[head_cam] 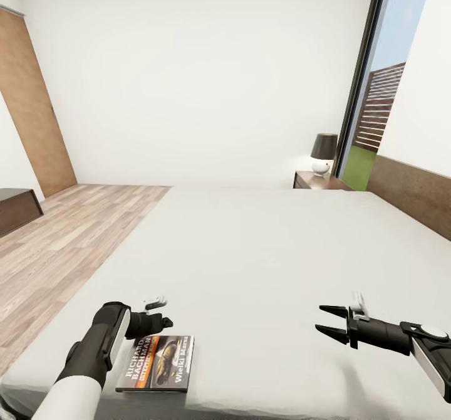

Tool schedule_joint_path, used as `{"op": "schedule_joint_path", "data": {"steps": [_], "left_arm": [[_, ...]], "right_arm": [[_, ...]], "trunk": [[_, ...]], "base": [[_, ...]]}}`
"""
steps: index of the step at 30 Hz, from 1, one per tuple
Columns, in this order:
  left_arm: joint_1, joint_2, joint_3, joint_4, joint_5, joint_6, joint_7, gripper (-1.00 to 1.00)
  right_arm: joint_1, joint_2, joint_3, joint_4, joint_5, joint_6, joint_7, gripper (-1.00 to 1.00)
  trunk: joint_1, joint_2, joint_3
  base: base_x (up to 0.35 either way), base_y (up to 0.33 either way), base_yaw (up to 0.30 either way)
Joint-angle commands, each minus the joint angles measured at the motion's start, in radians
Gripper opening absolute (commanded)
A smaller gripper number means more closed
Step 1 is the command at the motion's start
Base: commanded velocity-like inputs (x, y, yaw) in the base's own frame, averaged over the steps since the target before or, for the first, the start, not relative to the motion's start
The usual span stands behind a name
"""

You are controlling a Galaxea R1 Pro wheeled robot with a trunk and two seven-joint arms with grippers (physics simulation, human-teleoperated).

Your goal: In the bedroom, move the book from the bed onto either nightstand, and place the two sandals side by side next to the bed.

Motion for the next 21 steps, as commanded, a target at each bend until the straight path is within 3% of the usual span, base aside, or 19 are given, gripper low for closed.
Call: {"op": "schedule_joint_path", "data": {"steps": [1, 21], "left_arm": [[-0.001, -0.001, 0.004, -0.001, -0.011, 0.003, -0.010, 1.00], [-0.001, -0.001, 0.004, -0.001, -0.011, 0.004, -0.010, 1.00]], "right_arm": [[-0.001, 0.000, 0.000, 0.000, -0.004, 0.011, 0.003, 1.00], [-0.001, 0.000, 0.000, -0.003, -0.004, -0.002, 0.003, 1.00]], "trunk": [[0.000, 0.000, -0.001], [0.000, 0.000, -0.001]], "base": [[0.000, 0.000, 0.000], [-0.023, 0.000, 0.000]]}}
